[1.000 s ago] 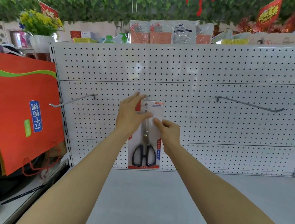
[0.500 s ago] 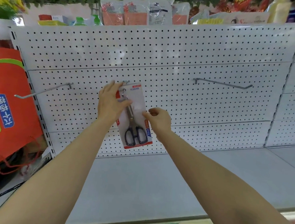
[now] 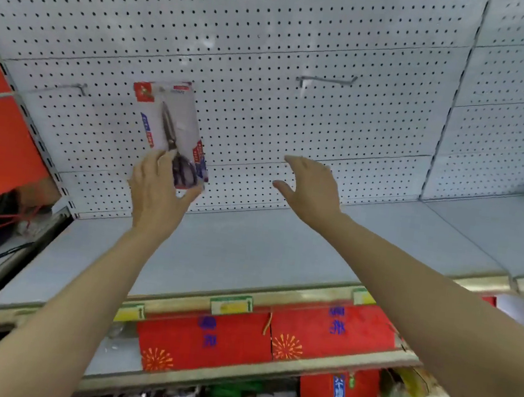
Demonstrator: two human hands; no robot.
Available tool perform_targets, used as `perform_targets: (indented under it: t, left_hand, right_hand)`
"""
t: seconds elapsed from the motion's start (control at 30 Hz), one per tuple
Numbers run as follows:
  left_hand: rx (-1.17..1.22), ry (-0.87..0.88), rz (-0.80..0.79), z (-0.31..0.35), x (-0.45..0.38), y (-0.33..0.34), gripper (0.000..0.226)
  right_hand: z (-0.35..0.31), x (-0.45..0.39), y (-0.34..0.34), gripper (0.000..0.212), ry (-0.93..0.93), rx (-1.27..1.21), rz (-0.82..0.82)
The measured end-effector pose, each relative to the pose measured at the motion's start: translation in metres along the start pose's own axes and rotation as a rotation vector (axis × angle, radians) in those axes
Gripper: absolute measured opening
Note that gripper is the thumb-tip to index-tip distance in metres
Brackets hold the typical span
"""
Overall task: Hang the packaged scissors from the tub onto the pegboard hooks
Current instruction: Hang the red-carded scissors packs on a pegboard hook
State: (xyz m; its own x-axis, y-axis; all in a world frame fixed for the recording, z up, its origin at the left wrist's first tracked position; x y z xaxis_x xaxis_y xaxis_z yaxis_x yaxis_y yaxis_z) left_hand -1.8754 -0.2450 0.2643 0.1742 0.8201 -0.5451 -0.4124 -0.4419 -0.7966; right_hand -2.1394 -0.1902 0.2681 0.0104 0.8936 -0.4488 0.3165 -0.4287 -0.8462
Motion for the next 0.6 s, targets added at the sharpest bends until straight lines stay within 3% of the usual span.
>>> perform_targets:
  t: [0.3,0.6]
  left_hand:
    - [-0.071,0.258,-0.219,0.178,0.088,0.050,0.076]
    - [0.034,0.461,-0.483,0.325,0.153,0.149,0.076]
  right_hand:
    - [0.105,0.125,-0.056,0.049,-0.083,0.159,0.091]
    - [0.233,0.246,-0.063,0.048,0.179,0.294,0.018]
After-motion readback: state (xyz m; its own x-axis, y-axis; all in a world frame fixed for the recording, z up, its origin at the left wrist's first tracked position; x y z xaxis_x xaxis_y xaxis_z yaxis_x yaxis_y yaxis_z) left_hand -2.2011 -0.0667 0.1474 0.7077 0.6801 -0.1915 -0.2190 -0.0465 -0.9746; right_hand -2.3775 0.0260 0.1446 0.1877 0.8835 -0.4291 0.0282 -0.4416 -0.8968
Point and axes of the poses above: each hand's wrist, its own x-axis away from the middle knuckle, its own y-axis out of the palm, z = x × y, the point moved 2 cm from there along -x, towards the middle knuckle, and after that the axes turned 12 degrees about -z, right-handed, at the moved point
